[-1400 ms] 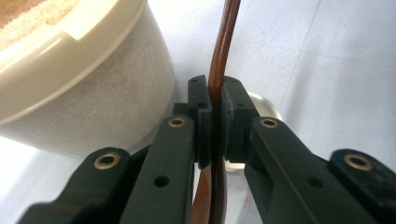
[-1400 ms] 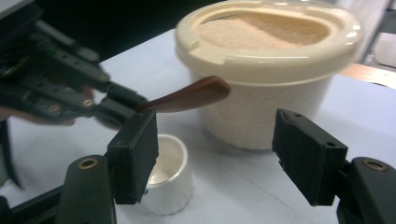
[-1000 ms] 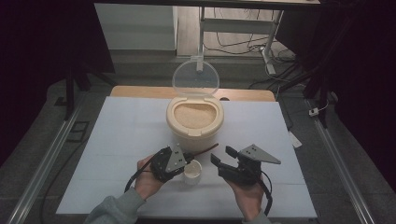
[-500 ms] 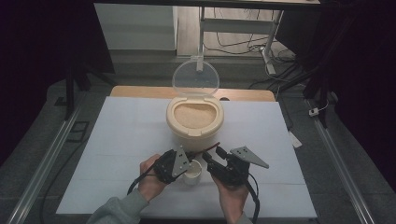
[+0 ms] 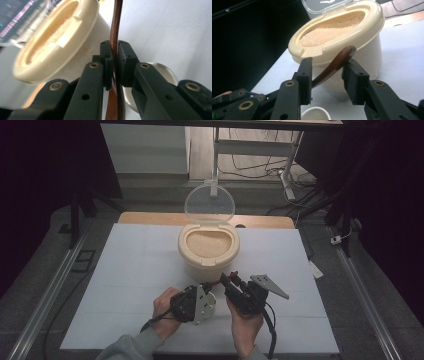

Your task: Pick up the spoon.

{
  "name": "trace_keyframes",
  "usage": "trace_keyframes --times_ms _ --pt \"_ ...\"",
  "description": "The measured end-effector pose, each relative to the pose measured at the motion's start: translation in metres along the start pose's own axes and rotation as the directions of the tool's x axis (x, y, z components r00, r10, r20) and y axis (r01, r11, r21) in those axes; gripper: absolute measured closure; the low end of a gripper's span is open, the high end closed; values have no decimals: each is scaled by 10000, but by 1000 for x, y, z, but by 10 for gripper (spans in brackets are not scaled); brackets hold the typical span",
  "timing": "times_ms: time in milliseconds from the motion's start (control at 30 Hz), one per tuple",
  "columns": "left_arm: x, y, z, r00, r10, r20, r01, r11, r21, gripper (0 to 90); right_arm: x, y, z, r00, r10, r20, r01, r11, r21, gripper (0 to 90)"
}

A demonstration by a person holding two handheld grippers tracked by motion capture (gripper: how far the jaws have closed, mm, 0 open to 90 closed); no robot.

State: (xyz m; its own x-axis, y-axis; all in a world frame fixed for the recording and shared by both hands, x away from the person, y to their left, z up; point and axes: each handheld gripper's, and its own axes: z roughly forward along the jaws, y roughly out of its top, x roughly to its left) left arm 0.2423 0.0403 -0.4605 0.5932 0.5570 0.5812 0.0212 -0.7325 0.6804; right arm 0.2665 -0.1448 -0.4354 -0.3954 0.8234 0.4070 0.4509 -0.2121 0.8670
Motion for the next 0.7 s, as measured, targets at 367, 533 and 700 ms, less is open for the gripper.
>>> trace_keyframes --times_ms 367,533,700 --pt "-4 0 0 9991 419 -48 -419 9990 -125 778 -11 3 0 9947 469 -919 -471 9989 -1 742" --pt "-1 0 1 9992 156 378 -150 9998 -162 752 -10 5 -1 9828 622 -1741 -639 9979 -42 828" --pt "8 -2 -3 9962 -455 741 494 9975 -506 695 -7 7 -3 9787 307 -2031 -376 9988 -302 837"
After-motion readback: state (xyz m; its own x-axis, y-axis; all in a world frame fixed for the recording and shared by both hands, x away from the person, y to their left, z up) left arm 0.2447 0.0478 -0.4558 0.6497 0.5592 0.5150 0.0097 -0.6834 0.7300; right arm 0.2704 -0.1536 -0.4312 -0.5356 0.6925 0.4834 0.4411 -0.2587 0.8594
